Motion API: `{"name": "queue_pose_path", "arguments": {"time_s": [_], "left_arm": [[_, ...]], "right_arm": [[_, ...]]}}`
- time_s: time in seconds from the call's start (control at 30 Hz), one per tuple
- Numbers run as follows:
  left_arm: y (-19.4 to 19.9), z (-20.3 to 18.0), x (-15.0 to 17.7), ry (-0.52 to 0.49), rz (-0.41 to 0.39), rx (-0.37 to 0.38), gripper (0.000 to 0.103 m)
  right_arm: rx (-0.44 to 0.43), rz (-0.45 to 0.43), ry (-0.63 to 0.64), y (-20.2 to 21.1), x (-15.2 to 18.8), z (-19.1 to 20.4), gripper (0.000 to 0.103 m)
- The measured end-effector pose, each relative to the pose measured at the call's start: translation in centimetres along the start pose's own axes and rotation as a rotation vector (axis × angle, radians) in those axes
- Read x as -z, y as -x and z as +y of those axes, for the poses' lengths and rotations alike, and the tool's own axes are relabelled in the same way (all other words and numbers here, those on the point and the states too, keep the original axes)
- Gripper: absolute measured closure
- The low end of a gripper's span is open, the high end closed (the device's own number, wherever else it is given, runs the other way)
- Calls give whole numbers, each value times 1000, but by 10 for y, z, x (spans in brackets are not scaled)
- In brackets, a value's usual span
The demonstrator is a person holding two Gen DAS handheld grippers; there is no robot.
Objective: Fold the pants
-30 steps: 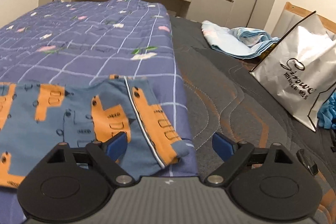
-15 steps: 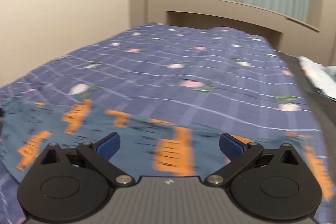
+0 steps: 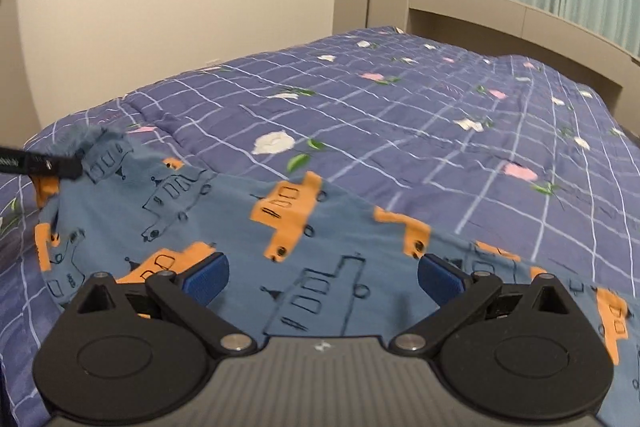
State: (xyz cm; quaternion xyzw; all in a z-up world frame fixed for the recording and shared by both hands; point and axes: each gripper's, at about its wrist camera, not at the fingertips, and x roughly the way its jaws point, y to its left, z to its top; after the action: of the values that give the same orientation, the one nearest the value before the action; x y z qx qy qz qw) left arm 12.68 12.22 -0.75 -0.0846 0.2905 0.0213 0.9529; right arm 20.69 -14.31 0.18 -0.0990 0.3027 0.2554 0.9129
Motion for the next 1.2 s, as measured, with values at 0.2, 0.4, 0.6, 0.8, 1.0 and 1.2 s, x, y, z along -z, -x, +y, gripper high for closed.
{"name": "queue_pose_path", "arguments": {"time_s": [0.2,0.4,0.6,0.8,1.0,1.2], "left_arm": [[-7,4,11,14,81,-6,86],[-16,3,12,20,99,-56,56],[-9,-6,7,8,76,-126,13],[4,-36,-6,-50,-24,-187,1],[-17,-92,-14,-119,-8,-56,1],[-42,-165,-9,-128,19,183,1]], "right_arm": [[22,4,31,-26,-17,4,0],[76,69,14,-75,-35,-4,0],[165,102,-34,-96,-37,-25,0],[222,57,-100,-50,-20,-66,0],[261,1,-190,36,27,-117,0],[356,-19,-320,107,82,-166,0]]}}
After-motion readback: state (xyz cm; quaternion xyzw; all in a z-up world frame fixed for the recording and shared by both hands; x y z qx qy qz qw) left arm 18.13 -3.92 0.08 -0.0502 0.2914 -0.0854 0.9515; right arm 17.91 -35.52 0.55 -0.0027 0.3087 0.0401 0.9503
